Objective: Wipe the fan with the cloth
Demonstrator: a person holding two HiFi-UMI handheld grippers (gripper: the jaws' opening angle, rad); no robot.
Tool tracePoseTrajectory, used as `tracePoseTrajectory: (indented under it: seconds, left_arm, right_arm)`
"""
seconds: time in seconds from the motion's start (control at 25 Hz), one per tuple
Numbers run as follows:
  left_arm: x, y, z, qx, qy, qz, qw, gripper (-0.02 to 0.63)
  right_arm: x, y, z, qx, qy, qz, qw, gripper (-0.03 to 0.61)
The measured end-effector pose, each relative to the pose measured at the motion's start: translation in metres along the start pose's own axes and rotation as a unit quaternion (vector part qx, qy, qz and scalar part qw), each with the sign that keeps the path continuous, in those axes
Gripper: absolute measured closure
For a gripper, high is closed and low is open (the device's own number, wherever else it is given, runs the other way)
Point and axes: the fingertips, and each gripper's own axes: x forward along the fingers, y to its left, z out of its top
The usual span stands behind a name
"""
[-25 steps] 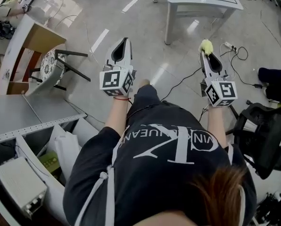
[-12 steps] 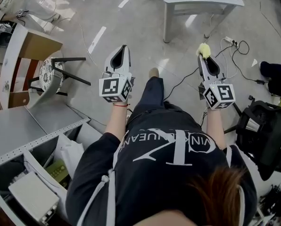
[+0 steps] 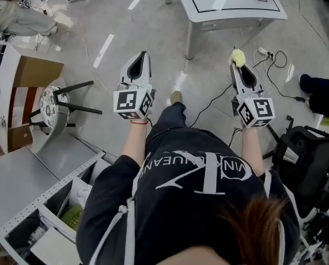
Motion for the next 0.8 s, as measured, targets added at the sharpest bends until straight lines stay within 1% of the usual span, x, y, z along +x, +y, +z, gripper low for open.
tracePoseTrajectory:
  seconds: [0.12, 0.24, 0.44, 0.6, 0.8]
  left_arm:
    - [0.037, 0.006, -0.002, -0.004, 0.012, -0.028, 0.9995, 0.603]
    - [0.072, 0.013, -0.003, -0.006, 0.015, -0.049, 0.9986, 0.603]
    - [0.115, 0.025, -0.001, 0.006, 0.019, -0.081, 0.9965, 0.603]
    - [0.135, 0.041, 0.0, 0.005, 0.02, -0.083, 0.9963, 0.603]
    - [0.145, 0.048, -0.004, 0.002, 0.027, -0.082, 0.9962, 0.603]
  right_arm:
    - [0.025, -0.009, 0.004, 0.005, 0.007, -0.016, 1.0, 0.511]
    - [0.049, -0.017, -0.002, 0.011, 0.021, -0.025, 0.999, 0.511]
    - [0.082, -0.031, -0.008, 0.031, 0.024, -0.044, 0.998, 0.511]
    - [0.106, -0.032, -0.007, 0.037, 0.019, -0.045, 0.998, 0.511]
    - [0.117, -0.031, -0.002, 0.029, 0.02, -0.03, 0.999, 0.511]
